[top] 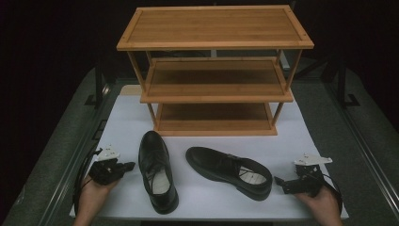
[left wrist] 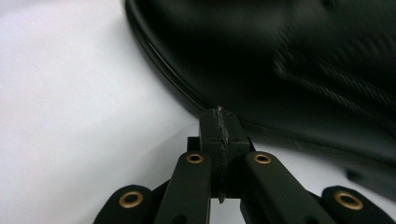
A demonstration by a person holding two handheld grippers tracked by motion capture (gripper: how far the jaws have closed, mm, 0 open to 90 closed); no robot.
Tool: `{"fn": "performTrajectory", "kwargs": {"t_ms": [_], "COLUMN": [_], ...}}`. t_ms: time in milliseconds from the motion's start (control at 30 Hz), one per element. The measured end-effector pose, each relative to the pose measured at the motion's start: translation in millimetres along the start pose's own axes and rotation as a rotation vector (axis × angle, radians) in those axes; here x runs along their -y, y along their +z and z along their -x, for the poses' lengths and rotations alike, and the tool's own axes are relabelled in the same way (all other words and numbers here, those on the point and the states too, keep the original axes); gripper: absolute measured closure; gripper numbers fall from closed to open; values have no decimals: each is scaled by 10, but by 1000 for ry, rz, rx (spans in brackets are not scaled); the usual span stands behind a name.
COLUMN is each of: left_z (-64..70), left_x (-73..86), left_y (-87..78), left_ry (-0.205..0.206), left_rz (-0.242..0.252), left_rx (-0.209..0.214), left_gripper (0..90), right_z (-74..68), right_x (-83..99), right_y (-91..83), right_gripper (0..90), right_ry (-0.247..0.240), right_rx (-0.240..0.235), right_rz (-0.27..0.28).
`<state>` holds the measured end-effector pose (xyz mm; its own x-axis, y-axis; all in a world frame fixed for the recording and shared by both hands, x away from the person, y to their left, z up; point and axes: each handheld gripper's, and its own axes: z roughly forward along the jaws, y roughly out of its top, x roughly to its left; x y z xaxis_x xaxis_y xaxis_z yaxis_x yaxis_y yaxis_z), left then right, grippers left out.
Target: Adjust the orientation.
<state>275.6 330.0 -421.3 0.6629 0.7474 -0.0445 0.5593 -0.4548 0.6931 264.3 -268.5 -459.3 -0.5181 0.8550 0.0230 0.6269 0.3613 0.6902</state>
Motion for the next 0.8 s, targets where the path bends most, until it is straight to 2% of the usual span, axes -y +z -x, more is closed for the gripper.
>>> {"fn": "performTrajectory", "kwargs": {"t_ms": [100, 233, 500, 800], "left_z": [66, 92, 89, 48], "left_x": [5, -3, -18, -158], "left_y": [45, 130, 158, 307], "left_ry": [28, 44, 51, 66], "left_rz": [-17, -42, -39, -30], "left_rx": [4, 14, 9, 11], "left_gripper": [900, 900, 900, 900], "right_z": [0, 1, 1, -1], "right_x": [0, -1, 0, 0], "right_y": [0, 0, 0, 0], "right_gripper": [0, 0, 0, 0], "right_ry": [0, 0, 0, 0], "right_rx": [0, 0, 0, 1], "right_rz": [0, 0, 0, 0]}}
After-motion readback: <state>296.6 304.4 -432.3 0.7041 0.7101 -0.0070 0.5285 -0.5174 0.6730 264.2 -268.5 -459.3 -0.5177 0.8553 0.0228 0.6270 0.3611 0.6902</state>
